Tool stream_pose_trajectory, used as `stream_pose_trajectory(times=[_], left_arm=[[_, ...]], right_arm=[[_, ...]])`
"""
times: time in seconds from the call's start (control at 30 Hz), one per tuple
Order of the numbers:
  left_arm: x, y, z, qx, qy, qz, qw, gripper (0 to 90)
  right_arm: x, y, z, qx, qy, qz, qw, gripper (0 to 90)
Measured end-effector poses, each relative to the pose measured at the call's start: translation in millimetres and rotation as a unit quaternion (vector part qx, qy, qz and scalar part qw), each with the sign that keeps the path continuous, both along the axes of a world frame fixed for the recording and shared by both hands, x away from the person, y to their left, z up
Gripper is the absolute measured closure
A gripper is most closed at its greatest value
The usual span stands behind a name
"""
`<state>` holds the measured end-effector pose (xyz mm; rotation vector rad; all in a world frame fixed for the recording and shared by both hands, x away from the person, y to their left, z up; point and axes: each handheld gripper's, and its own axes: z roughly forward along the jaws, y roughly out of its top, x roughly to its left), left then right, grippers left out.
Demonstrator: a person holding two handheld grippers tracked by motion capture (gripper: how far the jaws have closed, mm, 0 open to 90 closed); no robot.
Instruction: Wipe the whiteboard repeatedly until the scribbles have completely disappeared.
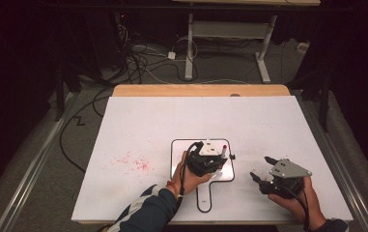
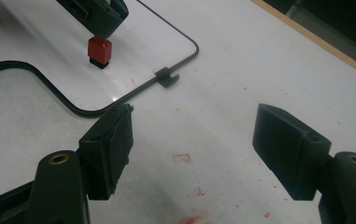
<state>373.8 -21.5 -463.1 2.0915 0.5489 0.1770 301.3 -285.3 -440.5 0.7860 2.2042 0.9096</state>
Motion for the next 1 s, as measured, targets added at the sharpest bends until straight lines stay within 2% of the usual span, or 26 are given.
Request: stream_pose_trajectory(times=[0.23,0.33,0.4,0.5,0.6,0.8,0.9,1.0], left_arm=[[-0.3,-30.3,0.1,-0.006,0.001,-0.026,0.9996,79.1],[-2.1,-37.0,1.5,0.004,-0.008,-0.029,0.9996,79.1],[0.2,-32.7,1.2,0.002,-0.004,-0.031,0.9995,79.1],[1.8,-23.1,1.3,0.003,-0.003,-0.021,0.9998,79.1],[-0.9,-9.6,-0.2,-0.001,0.000,-0.017,0.9998,79.1],[-3.0,11.6,-0.5,0.002,0.000,-0.005,1.0000,79.1],[-1.3,15.7,-1.1,-0.001,0.002,-0.001,1.0000,79.1],[0.9,9.8,-2.0,-0.007,0.003,-0.002,1.0000,79.1]], right_arm=[[0.4,-0.3,-0.9,-0.001,0.003,0.004,1.0000,29.3],[0.3,-1.9,-0.3,0.000,0.002,0.004,1.0000,29.3],[0.2,-2.9,-0.2,0.001,0.001,0.002,1.0000,29.4],[-0.4,-3.6,0.5,0.000,0.001,0.002,1.0000,29.4],[-1.2,-4.0,1.7,0.003,-0.002,0.001,1.0000,29.4],[-0.9,-1.6,0.3,0.002,0.001,0.000,1.0000,29.3],[-0.4,-0.2,0.1,0.000,0.001,0.002,1.0000,29.4],[-0.1,0.0,-0.5,-0.001,0.004,0.003,1.0000,29.4]])
